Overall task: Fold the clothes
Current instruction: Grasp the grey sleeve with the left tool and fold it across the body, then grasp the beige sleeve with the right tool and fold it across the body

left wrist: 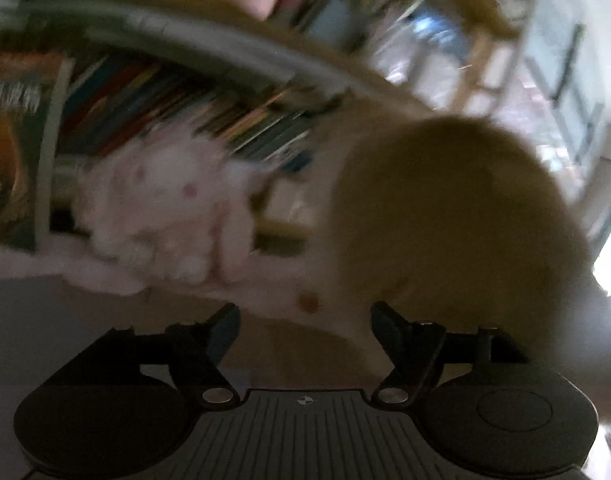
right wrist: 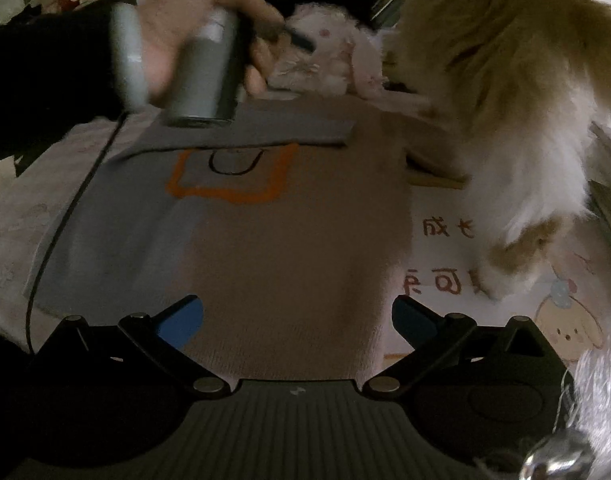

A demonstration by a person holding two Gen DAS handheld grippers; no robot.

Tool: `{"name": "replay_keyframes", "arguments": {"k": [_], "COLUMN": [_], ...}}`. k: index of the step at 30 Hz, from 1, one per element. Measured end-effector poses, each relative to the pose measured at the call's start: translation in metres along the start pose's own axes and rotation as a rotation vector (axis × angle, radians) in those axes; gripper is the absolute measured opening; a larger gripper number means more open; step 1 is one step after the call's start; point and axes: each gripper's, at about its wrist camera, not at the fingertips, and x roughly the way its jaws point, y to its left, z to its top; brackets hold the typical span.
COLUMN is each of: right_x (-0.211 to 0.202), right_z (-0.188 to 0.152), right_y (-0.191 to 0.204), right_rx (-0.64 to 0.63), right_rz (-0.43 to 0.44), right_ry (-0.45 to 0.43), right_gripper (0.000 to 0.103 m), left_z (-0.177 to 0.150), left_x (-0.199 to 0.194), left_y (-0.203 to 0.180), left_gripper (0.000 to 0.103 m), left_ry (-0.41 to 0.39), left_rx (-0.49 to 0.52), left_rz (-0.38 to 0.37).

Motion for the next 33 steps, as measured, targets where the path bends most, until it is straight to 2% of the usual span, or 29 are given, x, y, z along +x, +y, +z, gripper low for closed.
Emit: {"name": "replay_keyframes", "arguments": {"k": [4,6,9,10,11,14,16,20,21,25,27,29,31,33], "right_x": [0.012,0.018,0.024,0.026,0.028,0.035,0.038,0.041,0.042,0.042,0.042,0.041,0.041,0.040], "right_z": [0.005,0.008,0.010,0.011,0.011,0.011,0.013,0.016,0.016,0.014,0.013,0.011,0.011,0.011], "right_y": [-0.002,-0.003,-0.004,-0.004,-0.003,-0.002,-0.002,-0.002,-0.001,0.001,0.000,0.000,-0.001,-0.001], "right_rx": [0.008,0.022,0.056,0.064,0.066,0.067,0.074,0.093,0.090,0.108,0.125,0.140,0.148,0.159], "right_rz": [-0.003,-0.023,-0.051,-0.064,-0.078,-0.125,-0.157,-0.192,-0.202,-0.233,-0.245,-0.252,-0.256,-0.254], "right_ry": [0.013,0.024,0.038,0.043,0.049,0.069,0.084,0.107,0.114,0.125,0.127,0.126,0.122,0.120], "right_gripper": [0.099,0.096,0.086,0.082,0.081,0.076,0.071,0.068,0.066,0.062,0.057,0.050,0.035,0.026], "left_z": [-0.007,-0.017,-0.037,-0.038,-0.038,-0.040,-0.041,-0.041,-0.042,-0.046,-0.044,-0.042,-0.041,-0.040], "left_x": [-0.051,-0.080,-0.123,-0.136,-0.148,-0.158,-0.156,-0.146,-0.144,-0.139,-0.140,-0.142,-0.145,-0.150], "left_y": [0.029,0.059,0.107,0.120,0.132,0.148,0.149,0.148,0.149,0.151,0.152,0.156,0.160,0.166], "left_gripper": [0.075,0.074,0.073,0.072,0.072,0.073,0.073,0.070,0.059,0.031,0.005,0.004,0.003,0.004], "left_ry": [0.042,0.102,0.195,0.214,0.230,0.246,0.248,0.253,0.260,0.284,0.280,0.270,0.257,0.244], "left_rx": [0.109,0.120,0.126,0.088,0.038,-0.051,-0.074,-0.070,-0.070,-0.072,-0.086,-0.107,-0.125,-0.145], "left_rz": [0.276,0.418,0.625,0.649,0.659,0.600,0.543,0.500,0.499,0.484,0.448,0.435,0.430,0.436]}}
